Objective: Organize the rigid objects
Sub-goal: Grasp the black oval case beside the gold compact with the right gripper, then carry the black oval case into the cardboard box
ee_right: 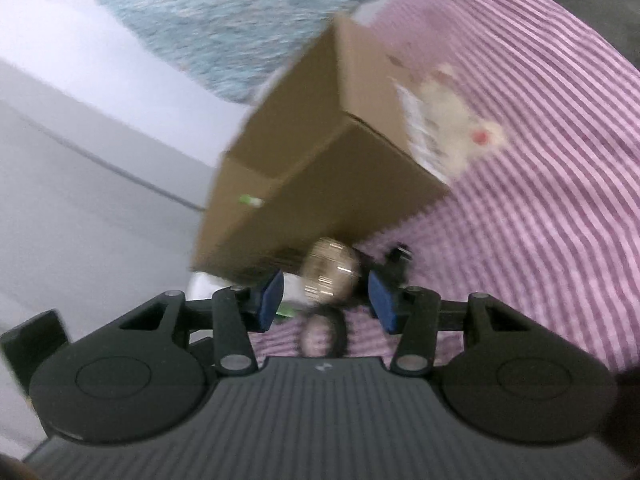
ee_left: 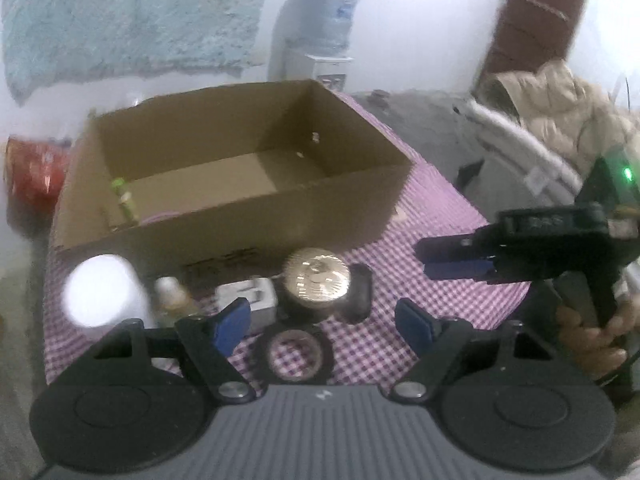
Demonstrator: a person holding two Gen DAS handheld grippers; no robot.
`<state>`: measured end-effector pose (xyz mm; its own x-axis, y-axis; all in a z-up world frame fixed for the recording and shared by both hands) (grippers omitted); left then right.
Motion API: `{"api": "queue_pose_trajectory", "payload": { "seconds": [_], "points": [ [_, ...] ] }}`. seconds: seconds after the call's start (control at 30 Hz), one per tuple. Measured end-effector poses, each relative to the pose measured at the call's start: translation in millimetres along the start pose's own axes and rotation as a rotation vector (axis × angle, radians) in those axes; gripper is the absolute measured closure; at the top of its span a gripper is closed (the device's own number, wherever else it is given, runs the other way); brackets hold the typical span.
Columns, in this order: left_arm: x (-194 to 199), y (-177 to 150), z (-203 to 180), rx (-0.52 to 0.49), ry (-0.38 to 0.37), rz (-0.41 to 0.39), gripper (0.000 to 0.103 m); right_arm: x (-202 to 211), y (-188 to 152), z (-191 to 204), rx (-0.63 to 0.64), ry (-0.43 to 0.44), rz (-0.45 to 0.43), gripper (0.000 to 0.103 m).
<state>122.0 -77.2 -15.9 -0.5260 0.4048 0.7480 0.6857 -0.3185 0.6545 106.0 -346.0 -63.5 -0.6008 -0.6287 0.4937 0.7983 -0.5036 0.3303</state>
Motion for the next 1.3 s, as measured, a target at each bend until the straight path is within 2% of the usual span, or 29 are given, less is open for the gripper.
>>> {"api": "queue_pose_trajectory", "payload": {
  "seconds": [0.1,0.2,0.3,0.4,0.67,0.83,1.13,1.2,1.27,1.3],
  "points": [
    [-21,-6,-26,-0.08,0.006,-0.004,0.034,-12,-10,-16,-0.049,-0.015,-0.018,0.056],
    [-43,-11,-43,-0.103,-0.022,0.032,0.044,-16,-15,-26,-0.062,-0.029,-0.034,0.056],
    [-62,-17,-53,-0.125,-0.01,0.054,0.047,-27,-11,-32,-0.071,-0.042,-0.03,0.058],
    [-74,-22,-57,-0.148,0.015,0.075,0.058,-40,-7,-36,-0.076,-0.059,-0.028,0.062],
    [-99,-22,-58,-0.182,0.081,0.123,0.059,-72,4,-51,-0.088,-0.076,0.013,0.07],
    [-107,-20,-55,-0.154,0.07,0.15,0.059,-86,8,-52,-0.085,-0.056,0.029,0.072],
    [-103,-22,-51,-0.143,0.063,0.125,0.06,-107,10,-47,-0.088,-0.015,0.069,0.076],
    [-103,-23,-51,-0.141,0.068,0.118,0.066,-110,8,-47,-0.092,-0.007,0.072,0.078],
    [-101,-24,-51,-0.145,0.087,0.113,0.077,-112,6,-49,-0.105,0.0,0.066,0.078],
    [-100,-25,-50,-0.148,0.09,0.111,0.078,-112,5,-51,-0.11,0.001,0.061,0.079]
  ]
}}
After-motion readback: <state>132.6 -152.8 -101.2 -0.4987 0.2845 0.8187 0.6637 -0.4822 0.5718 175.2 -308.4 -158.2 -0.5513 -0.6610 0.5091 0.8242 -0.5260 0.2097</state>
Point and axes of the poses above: each gripper's, at about its wrist camera, not at the fingertips, and x roughly against the way its jaws point, z to its left, y to its top, the point moved 5 cm from there along -x, roughly the way its jaws point, and after that the axes turned 2 degrees about y, right-handed, at the moved point
